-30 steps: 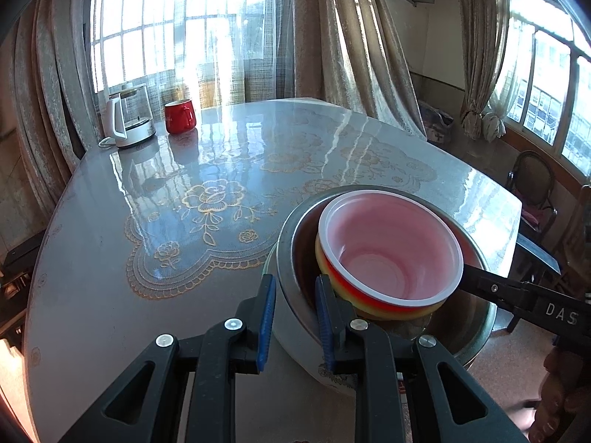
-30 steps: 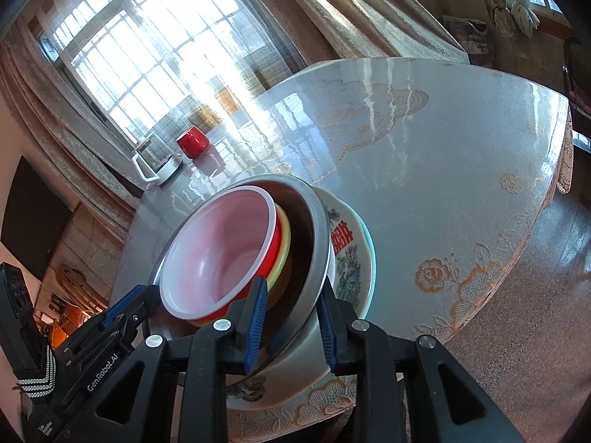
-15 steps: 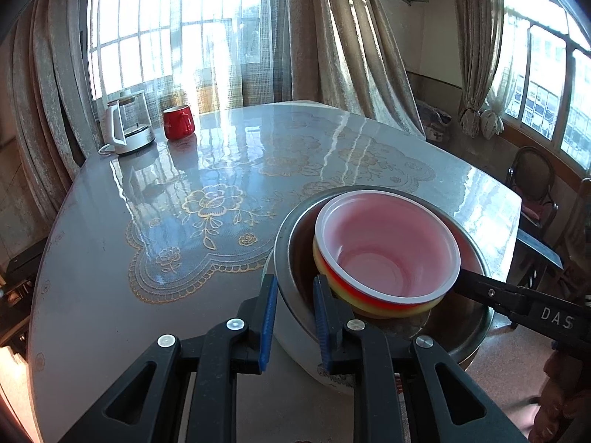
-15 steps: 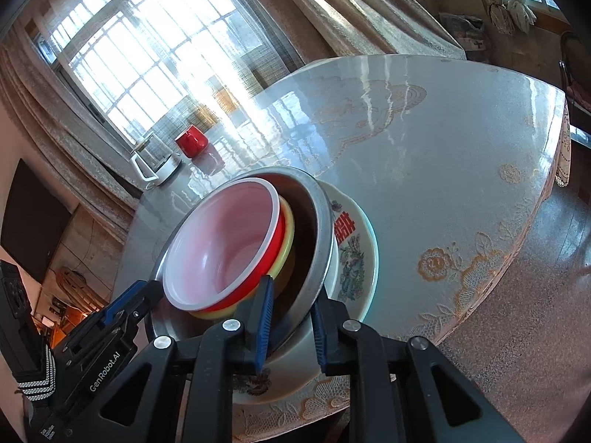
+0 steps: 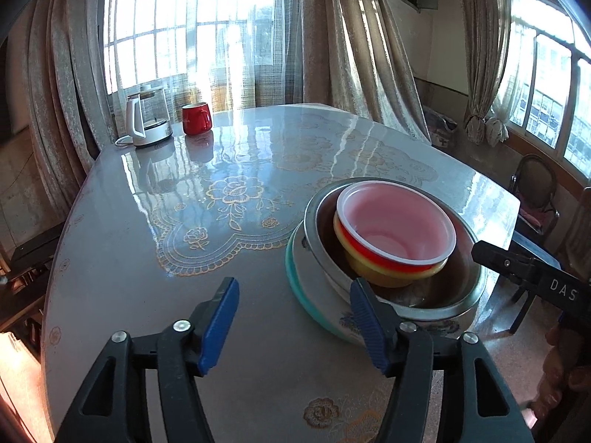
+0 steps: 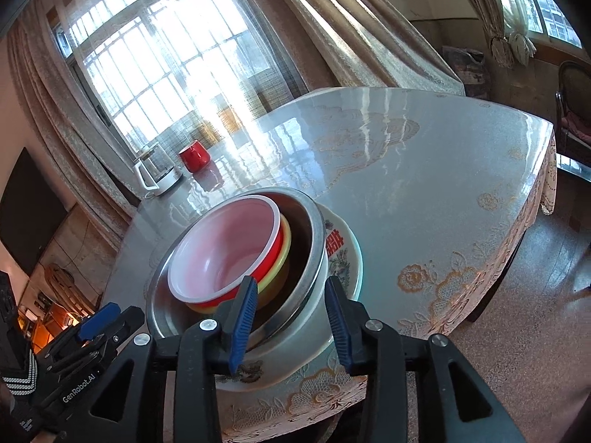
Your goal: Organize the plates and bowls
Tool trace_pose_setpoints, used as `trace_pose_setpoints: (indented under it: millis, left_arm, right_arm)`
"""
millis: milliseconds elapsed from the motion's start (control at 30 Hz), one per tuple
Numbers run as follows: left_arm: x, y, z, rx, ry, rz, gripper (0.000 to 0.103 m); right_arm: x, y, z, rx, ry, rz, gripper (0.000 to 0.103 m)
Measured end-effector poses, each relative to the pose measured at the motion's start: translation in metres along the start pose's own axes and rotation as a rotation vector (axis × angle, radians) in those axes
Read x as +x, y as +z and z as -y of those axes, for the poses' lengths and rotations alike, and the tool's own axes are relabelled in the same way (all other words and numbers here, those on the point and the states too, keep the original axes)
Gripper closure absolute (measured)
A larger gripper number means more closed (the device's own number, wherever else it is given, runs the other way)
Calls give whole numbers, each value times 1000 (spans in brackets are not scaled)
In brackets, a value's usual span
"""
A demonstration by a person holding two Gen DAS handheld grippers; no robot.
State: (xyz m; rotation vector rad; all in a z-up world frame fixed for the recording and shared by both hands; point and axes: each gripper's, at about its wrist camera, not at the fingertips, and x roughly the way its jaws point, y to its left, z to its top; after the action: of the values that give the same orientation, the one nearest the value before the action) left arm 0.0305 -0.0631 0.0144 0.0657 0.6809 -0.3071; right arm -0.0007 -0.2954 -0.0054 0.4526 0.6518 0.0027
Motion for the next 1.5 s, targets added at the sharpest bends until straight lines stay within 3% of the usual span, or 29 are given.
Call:
trace_pose_setpoints:
  millis: [67, 200, 333, 700, 967, 1500]
  left_arm:
    - [-5, -5, -1, 11, 6, 6, 31]
    - [-17, -17, 3, 46, 25, 26, 9]
    - [-24, -33, 8, 82, 41, 18, 1]
    - [-31, -56, 2, 63, 57, 19, 0]
    - [-28, -70, -7, 26, 59, -31, 0]
    - [-32, -73, -6, 26, 55, -26, 0]
  right_arm:
    - [-8, -3, -3, -17, -7, 27, 64]
    - [-25, -16, -14, -98, -31, 85, 58]
    - [-34, -34, -25, -174, -56, 104, 46]
    - [-39, -66, -31, -205, -96, 71, 32]
    - [-40, -89, -35, -206, -111, 51, 30]
    - [-34, -95, -35, -208, -110, 16, 27]
